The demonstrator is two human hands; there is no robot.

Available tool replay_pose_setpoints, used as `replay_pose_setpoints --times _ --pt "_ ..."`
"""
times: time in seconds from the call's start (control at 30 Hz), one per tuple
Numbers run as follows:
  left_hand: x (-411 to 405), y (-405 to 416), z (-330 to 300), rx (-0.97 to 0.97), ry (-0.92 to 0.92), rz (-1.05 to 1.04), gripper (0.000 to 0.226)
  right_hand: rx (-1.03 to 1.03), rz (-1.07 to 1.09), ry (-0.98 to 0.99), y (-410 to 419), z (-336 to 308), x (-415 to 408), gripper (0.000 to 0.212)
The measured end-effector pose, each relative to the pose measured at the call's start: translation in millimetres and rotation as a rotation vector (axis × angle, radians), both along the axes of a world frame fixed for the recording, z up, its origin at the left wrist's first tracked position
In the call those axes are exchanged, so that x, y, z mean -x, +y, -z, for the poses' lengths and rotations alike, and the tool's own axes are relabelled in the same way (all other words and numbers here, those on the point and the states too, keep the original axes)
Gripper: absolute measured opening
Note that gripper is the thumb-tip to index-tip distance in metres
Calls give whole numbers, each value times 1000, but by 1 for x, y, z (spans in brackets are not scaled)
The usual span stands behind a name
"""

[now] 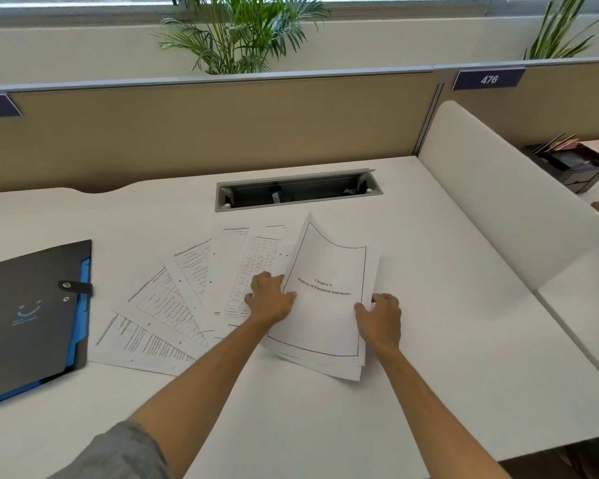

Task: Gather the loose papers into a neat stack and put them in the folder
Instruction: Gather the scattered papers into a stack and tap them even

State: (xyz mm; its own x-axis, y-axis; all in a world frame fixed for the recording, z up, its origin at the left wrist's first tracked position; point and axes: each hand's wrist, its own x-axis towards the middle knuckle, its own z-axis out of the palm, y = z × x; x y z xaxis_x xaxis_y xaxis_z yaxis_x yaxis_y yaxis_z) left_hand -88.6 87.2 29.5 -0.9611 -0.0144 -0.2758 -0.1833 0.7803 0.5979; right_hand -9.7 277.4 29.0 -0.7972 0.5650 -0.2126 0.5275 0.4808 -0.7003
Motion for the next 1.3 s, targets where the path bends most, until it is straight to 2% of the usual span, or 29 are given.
replay_pose_setpoints --times 0.17,0.33,0.47,0.53,0.7,0.83,0.97,1.03,1.17,1.3 --pt "2 0 4 112 -54 41 61 -7 -48 -74 -4 -7 6 32" --pt "3 -2 0 86 -27 74 59 -26 -77 -76 -6 -7 11 49" --pt "5 -6 -8 -74 28 -19 38 53 -30 -19 -8 -3 12 66" --pt "6 -11 -8 -161 39 -116 41 103 -2 5 -8 -1 11 69" --pt "12 -21 -11 -435 -129 -299 63 211 52 22 -4 2 11 63" --pt "13 -28 -13 -626 -293 -309 36 284 49 38 -3 0 13 43" --pt "5 -27 -12 -601 -345 -260 55 298 4 42 -5 1 12 17" --pt "3 -24 -8 -578 -317 -253 65 296 -5 67 -6 2 11 12" --pt "0 -21 -8 -595 -258 -196 56 278 -17 76 -5 3 10 11" --pt "1 -21 -15 -603 -218 -113 39 188 -38 72 -3 1 10 26"
